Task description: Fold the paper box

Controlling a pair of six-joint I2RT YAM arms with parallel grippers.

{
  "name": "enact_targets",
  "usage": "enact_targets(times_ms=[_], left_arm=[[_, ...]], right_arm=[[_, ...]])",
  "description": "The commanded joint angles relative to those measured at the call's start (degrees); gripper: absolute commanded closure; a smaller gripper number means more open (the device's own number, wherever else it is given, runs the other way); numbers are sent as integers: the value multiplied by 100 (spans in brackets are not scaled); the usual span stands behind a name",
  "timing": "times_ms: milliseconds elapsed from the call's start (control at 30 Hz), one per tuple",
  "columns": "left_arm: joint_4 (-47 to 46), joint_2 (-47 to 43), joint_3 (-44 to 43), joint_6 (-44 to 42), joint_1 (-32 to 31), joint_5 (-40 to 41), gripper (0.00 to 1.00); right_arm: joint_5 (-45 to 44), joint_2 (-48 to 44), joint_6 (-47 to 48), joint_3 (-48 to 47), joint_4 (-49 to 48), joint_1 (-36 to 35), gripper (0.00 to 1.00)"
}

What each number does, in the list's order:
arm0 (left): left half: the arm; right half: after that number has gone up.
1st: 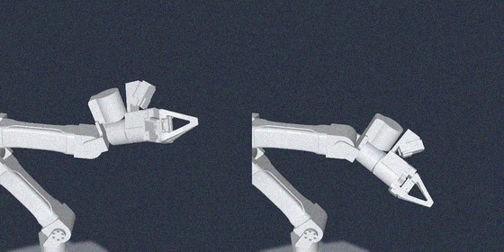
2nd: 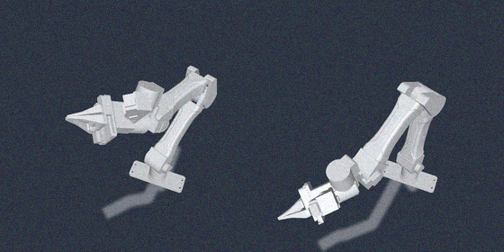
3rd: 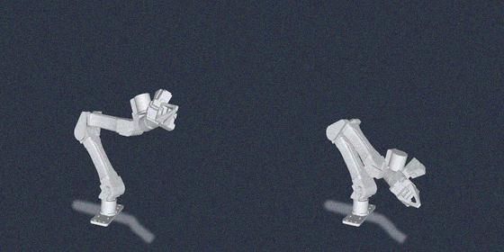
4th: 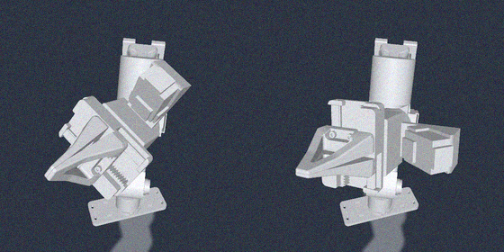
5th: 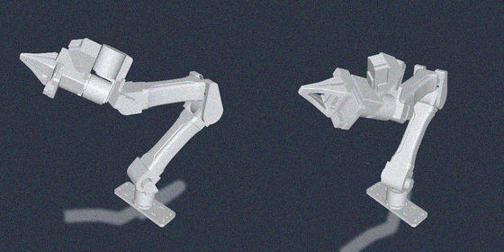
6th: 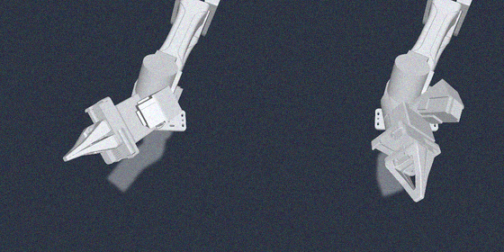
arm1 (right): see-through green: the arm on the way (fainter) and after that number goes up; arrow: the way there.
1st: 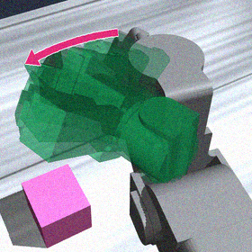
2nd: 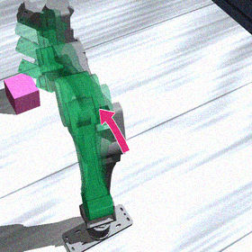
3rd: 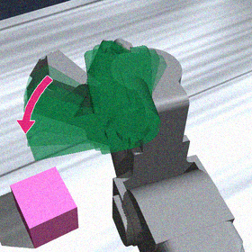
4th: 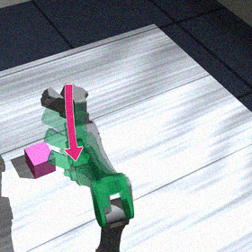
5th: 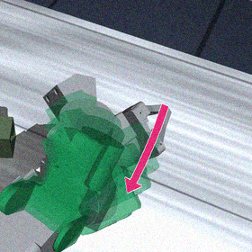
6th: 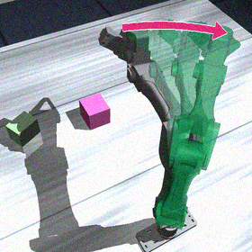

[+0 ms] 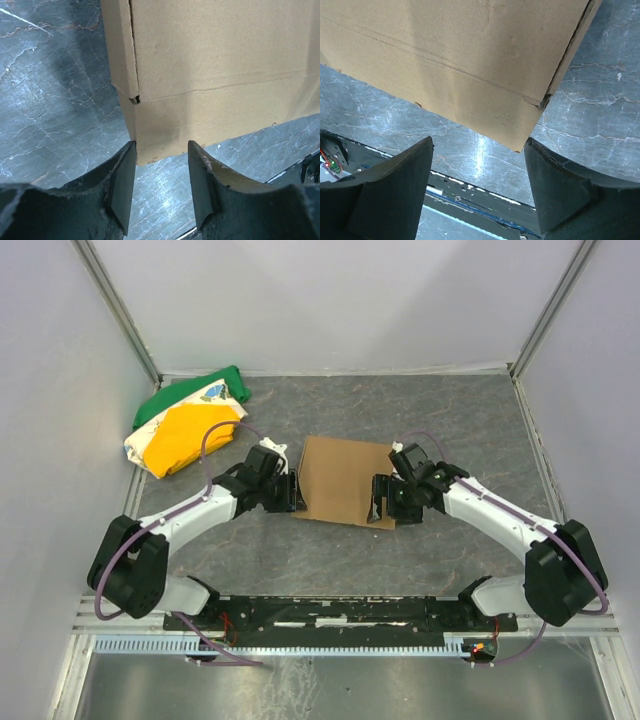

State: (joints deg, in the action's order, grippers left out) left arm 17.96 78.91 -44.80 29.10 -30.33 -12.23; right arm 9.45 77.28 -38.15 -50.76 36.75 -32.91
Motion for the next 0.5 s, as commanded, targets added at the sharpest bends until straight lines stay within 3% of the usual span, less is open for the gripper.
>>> enact_targets(times_ms=[0, 367, 467], left_arm=[[-599, 0, 71, 173, -53, -350, 49], [-2023, -399, 807, 392, -53, -43, 49], [-2291, -450, 958, 420, -54, 15, 49]], right_arm=[[303, 49, -47, -35, -799, -33, 19], [-356, 39, 181, 333, -1380, -32, 16], [-558, 2, 254, 371, -1409, -33, 7]])
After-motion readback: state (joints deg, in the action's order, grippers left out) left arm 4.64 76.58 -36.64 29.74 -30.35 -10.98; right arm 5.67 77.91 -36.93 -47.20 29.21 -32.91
